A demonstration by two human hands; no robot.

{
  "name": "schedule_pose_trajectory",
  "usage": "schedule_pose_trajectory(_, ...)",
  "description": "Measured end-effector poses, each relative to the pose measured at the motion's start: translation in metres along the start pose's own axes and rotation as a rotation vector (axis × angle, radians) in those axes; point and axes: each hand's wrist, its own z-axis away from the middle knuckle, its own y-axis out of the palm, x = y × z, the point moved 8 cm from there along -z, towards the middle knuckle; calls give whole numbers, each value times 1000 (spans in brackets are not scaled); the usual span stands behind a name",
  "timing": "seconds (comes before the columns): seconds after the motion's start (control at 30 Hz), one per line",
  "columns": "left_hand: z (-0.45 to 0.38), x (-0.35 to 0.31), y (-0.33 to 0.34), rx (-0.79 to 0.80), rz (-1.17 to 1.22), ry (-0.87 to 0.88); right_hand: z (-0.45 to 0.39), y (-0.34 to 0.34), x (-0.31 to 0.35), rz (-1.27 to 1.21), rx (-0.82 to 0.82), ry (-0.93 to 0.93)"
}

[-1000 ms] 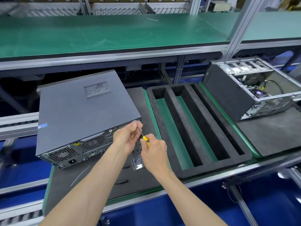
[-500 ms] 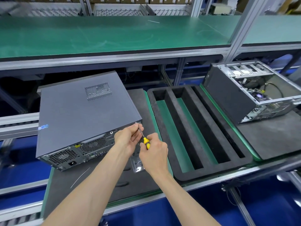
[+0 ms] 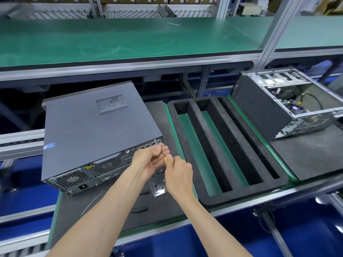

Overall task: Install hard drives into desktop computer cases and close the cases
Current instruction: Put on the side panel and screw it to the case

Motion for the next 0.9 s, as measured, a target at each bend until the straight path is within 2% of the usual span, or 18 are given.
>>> schedule_pose_trajectory(0.1,0,-1,-2,-52,-15,3,3,-3,-2,-143,-29,26)
schedule_pose_trajectory(0.3,2,-3,-4,-102,-4,12,6,-5,6,-7,-86,-53)
schedule_pose_trajectory(0.53,4,-5,-10,-138,-20,38,12,-8,15,-14,-127,-110)
schedule_pose_trajectory(0.67,5,-4,-8,-83,-19,66,11,-4,16,91,-91,-101)
schedule_pose_trajectory(0.8,5,3,1,91,-18,-15,7,0,14,158,-25,-37)
schedule_pose_trajectory(0.9,5,4,2,107,30,-63,5,6,4,-70,60,123)
